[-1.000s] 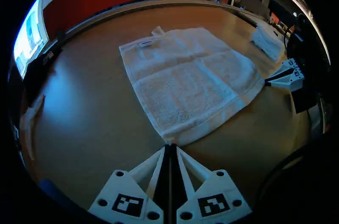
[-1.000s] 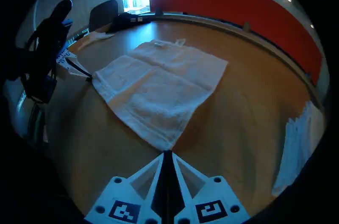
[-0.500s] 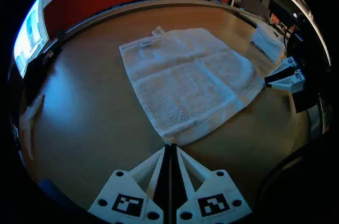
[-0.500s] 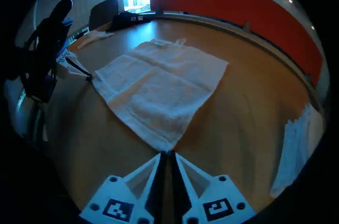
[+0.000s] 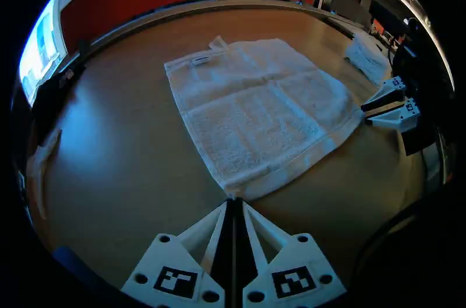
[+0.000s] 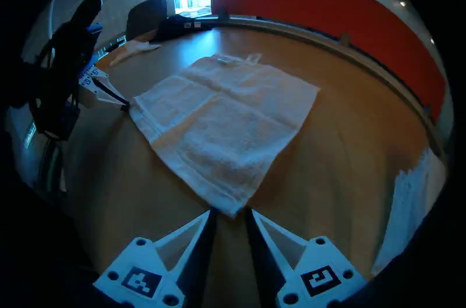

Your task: Fold towel

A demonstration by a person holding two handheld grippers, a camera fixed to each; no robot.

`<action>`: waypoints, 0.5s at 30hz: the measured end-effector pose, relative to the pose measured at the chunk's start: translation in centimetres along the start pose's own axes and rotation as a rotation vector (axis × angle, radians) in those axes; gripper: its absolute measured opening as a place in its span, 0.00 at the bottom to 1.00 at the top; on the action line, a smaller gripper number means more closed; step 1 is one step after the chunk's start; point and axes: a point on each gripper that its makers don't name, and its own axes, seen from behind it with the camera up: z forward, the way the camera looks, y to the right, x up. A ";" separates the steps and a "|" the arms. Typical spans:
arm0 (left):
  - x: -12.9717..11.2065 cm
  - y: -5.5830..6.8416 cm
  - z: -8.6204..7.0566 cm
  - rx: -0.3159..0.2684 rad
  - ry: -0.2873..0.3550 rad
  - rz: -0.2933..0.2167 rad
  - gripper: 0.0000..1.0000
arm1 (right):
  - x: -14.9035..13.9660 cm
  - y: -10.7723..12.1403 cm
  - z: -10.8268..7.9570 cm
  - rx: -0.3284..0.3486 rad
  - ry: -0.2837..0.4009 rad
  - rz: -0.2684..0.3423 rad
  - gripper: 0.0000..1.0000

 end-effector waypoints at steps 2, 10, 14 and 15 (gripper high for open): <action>0.0 0.0 0.0 0.000 0.000 0.001 0.03 | 0.0 0.1 0.0 -0.002 0.002 -0.002 0.30; 0.1 0.0 0.0 -0.001 0.002 0.003 0.03 | -0.1 0.7 0.0 -0.015 0.011 -0.006 0.09; 0.1 0.0 0.1 -0.001 0.003 0.000 0.03 | 0.2 0.6 -0.2 -0.020 0.022 -0.011 0.08; 0.0 0.0 0.1 -0.001 0.003 -0.001 0.03 | 0.3 0.7 -0.2 -0.023 0.025 -0.012 0.08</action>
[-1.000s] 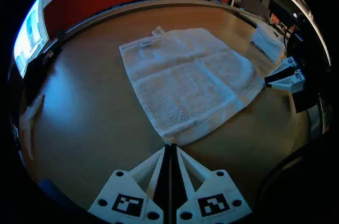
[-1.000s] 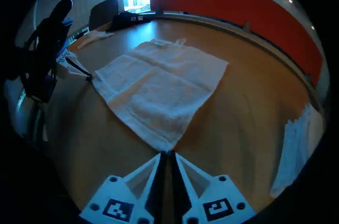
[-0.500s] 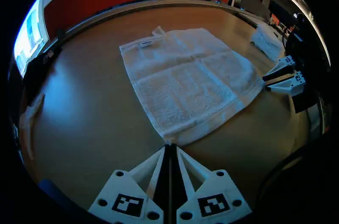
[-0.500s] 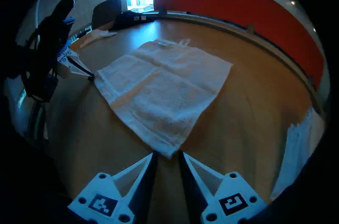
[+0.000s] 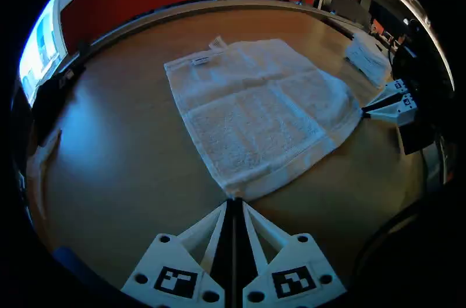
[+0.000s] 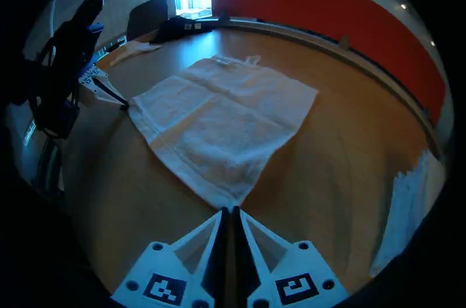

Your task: Fold towel

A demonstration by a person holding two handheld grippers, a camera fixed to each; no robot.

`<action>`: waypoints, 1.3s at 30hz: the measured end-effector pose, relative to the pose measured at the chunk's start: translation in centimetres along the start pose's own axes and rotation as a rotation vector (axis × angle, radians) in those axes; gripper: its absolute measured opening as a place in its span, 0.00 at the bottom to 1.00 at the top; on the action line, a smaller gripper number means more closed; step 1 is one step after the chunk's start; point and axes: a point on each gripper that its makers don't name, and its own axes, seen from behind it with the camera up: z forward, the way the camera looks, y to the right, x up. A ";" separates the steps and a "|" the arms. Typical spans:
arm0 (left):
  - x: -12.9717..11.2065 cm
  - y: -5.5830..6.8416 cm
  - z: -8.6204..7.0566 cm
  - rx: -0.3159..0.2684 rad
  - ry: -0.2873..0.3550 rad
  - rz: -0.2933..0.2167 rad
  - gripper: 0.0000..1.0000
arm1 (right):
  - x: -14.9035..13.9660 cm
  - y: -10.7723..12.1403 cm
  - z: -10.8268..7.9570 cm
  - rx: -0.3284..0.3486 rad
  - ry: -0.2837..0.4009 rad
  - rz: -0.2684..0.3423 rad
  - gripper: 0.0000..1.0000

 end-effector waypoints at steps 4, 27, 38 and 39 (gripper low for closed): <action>0.0 0.0 0.0 0.000 0.001 -0.002 0.03 | 0.4 -0.1 -0.3 -0.002 0.011 0.002 0.08; 0.0 0.8 -3.0 -0.012 0.000 -0.059 0.03 | 4.7 -1.0 -4.5 0.029 0.094 0.016 0.11; 1.9 1.6 -7.3 -0.025 0.040 -0.100 0.02 | 7.8 -2.0 -8.7 0.046 0.145 0.024 0.13; 2.0 1.7 -7.6 -0.028 0.043 -0.104 0.02 | 8.0 -2.0 -9.1 0.047 0.147 0.026 0.13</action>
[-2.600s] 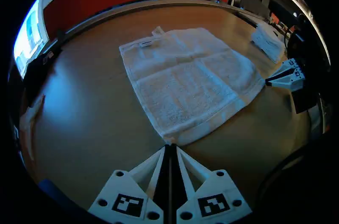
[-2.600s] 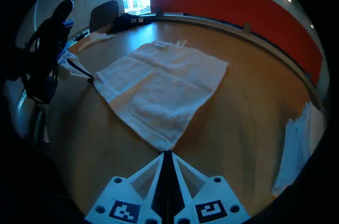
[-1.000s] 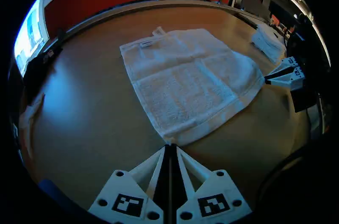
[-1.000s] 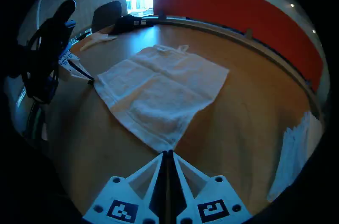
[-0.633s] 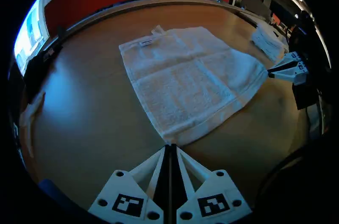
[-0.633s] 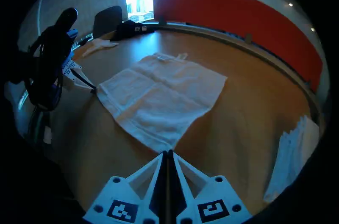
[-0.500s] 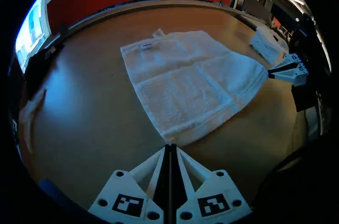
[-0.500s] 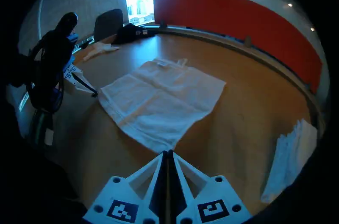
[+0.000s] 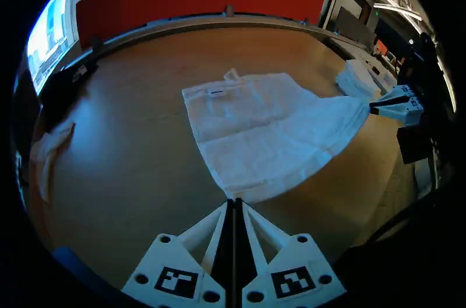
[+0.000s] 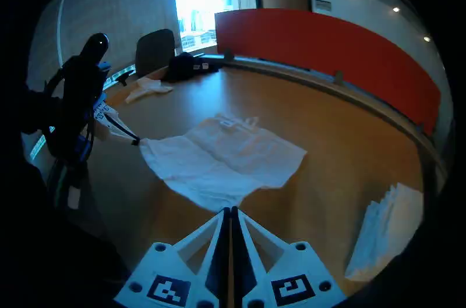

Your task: Fold towel

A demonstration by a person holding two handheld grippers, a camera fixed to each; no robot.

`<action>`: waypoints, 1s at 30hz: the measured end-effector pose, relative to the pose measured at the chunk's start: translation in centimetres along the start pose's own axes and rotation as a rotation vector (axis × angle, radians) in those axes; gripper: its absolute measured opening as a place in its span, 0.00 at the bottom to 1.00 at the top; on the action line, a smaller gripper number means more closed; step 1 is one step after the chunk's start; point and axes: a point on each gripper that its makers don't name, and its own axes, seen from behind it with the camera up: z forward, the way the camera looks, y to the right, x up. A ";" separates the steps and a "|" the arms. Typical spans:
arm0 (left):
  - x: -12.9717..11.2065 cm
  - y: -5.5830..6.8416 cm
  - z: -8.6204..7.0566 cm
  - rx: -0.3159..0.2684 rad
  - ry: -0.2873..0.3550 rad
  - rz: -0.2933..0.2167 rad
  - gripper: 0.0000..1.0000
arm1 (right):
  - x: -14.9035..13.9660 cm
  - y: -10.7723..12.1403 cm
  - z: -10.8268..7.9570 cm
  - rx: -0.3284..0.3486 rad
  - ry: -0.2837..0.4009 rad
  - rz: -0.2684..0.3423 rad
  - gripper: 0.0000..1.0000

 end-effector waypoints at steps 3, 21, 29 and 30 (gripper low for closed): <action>0.3 0.4 -1.0 -0.009 0.005 -0.017 0.02 | 0.4 -0.2 -0.9 0.005 0.003 0.004 0.13; 0.5 2.5 -2.4 -0.049 0.030 -0.056 0.02 | 0.0 -0.6 -2.0 0.018 -0.017 0.003 0.16; 0.9 2.9 -2.4 -0.053 0.038 -0.045 0.02 | -0.7 0.3 -2.0 -0.017 -0.033 -0.001 0.17; 0.9 2.8 -2.4 -0.052 0.037 -0.045 0.02 | -0.7 0.4 -2.0 -0.023 -0.034 -0.001 0.17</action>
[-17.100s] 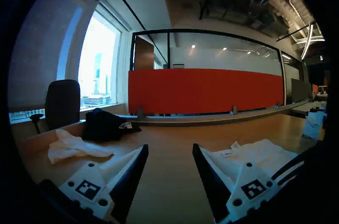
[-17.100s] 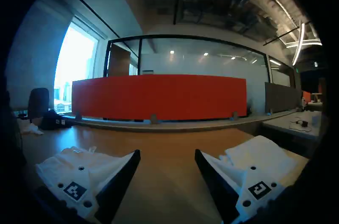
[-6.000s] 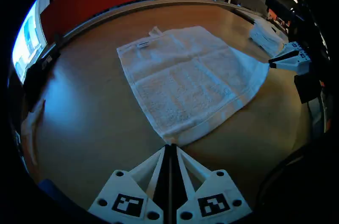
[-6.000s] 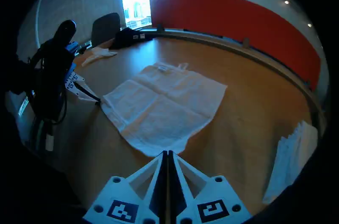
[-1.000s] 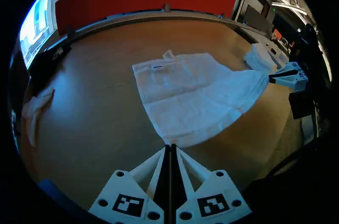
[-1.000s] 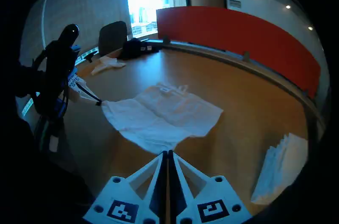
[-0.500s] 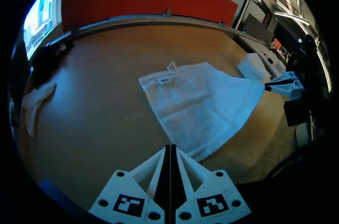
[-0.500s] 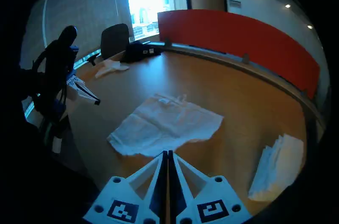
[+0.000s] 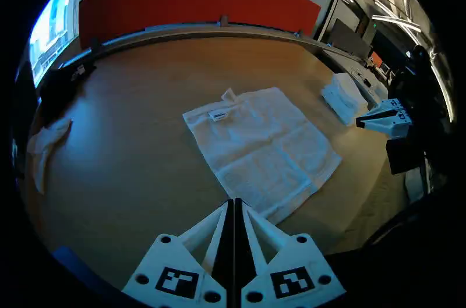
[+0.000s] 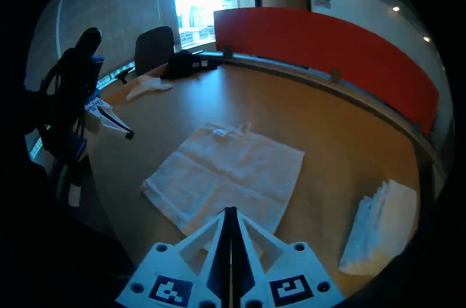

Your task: Fold towel

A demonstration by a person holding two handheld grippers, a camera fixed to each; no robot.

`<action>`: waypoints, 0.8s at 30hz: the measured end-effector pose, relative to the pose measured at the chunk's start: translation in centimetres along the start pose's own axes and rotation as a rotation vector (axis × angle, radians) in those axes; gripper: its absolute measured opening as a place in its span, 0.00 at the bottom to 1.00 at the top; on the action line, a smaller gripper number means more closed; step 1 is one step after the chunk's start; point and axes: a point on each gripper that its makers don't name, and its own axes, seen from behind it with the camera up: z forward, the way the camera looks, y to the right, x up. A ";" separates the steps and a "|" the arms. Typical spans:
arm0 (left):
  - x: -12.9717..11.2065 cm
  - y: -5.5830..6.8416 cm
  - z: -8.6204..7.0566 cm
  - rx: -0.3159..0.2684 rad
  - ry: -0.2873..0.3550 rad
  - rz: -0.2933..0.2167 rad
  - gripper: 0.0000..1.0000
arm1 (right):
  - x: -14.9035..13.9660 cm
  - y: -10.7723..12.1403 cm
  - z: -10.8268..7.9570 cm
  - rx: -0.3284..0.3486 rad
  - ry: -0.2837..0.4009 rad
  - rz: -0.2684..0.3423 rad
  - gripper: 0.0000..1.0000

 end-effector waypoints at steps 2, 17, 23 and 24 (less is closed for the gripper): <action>-0.1 -0.1 0.1 0.008 -0.007 -0.004 0.01 | -0.1 0.3 0.0 -0.012 0.000 0.003 0.17; -0.1 -0.7 0.3 0.046 -0.005 -0.028 0.68 | -0.3 0.7 0.0 -0.040 0.009 0.012 0.67; -0.1 -0.7 0.3 0.048 -0.004 -0.026 0.68 | -0.4 0.8 -0.1 -0.044 0.008 0.010 0.67; -0.1 -0.7 0.3 0.048 -0.004 -0.024 0.68 | -0.5 0.8 -0.2 -0.045 0.007 0.009 0.67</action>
